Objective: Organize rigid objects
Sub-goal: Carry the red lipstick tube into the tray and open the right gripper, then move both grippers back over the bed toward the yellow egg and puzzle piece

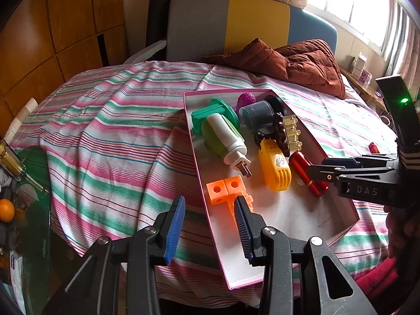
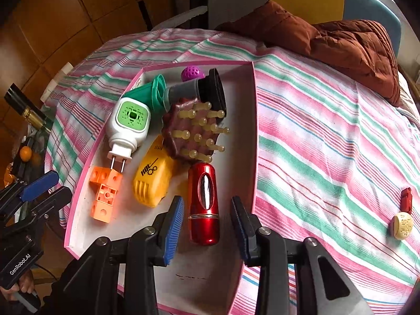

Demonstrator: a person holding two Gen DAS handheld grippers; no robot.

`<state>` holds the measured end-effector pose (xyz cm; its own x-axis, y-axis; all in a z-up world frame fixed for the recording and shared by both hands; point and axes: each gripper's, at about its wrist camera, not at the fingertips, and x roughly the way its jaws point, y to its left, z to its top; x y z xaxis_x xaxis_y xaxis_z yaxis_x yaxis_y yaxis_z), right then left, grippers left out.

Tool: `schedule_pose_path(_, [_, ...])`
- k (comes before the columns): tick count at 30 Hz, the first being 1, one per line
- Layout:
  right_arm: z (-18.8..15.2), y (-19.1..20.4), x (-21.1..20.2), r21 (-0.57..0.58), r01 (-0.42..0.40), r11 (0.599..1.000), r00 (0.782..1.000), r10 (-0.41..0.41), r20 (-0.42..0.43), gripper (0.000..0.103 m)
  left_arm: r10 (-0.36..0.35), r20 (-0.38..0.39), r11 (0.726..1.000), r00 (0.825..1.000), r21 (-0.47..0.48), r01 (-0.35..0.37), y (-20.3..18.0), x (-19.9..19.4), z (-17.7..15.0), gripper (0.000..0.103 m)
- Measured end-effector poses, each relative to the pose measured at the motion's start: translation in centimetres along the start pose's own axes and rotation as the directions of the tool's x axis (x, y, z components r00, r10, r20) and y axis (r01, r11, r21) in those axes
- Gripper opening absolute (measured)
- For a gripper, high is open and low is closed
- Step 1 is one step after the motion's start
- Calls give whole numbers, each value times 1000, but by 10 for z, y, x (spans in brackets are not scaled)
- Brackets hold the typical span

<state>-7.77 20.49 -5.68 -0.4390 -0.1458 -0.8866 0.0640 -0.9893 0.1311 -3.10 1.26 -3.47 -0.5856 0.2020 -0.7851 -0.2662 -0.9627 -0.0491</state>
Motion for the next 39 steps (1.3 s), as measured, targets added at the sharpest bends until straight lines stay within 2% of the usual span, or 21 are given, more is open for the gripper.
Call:
schedule_pose_path(6, [1, -12, -18, 18, 6, 1000, 999, -7, 45, 37, -1, 4, 1000, 1000, 10, 1, -3, -2, 2, 40])
schedule_pose_path(14, [-1, -49, -36, 90, 46, 995, 995, -53, 79, 37, 1, 5, 1000, 1000, 29, -1, -10, -1, 3, 40])
schedule_pose_path(21, [-8, -98, -46, 173, 109, 979, 989, -125, 78, 37, -1, 13, 999, 1000, 53, 0, -20, -2, 9, 40])
schedule_pose_path(26, [-16, -143, -57, 269, 151, 951, 980, -179, 82, 37, -15, 19, 996, 1000, 87, 14, -34, -2, 15, 40])
schedule_pose_path(30, [-24, -183, -70, 357, 190, 915, 968, -235, 89, 37, -29, 24, 993, 999, 117, 26, -49, -3, 21, 40])
schedule_pose_path(34, [-36, -226, -81, 467, 220, 856, 950, -296, 96, 37, -48, 30, 988, 998, 151, 43, -65, -4, 27, 41])
schedule_pose_path(37, [-52, -257, -87, 588, 206, 782, 940, -325, 103, 38, -63, 34, 983, 997, 177, 56, -80, -4, 32, 42])
schedule_pose_path(39, [-62, -276, -91, 674, 166, 720, 944, -312, 102, 37, -76, 37, 979, 996, 194, 67, -90, -4, 37, 44])
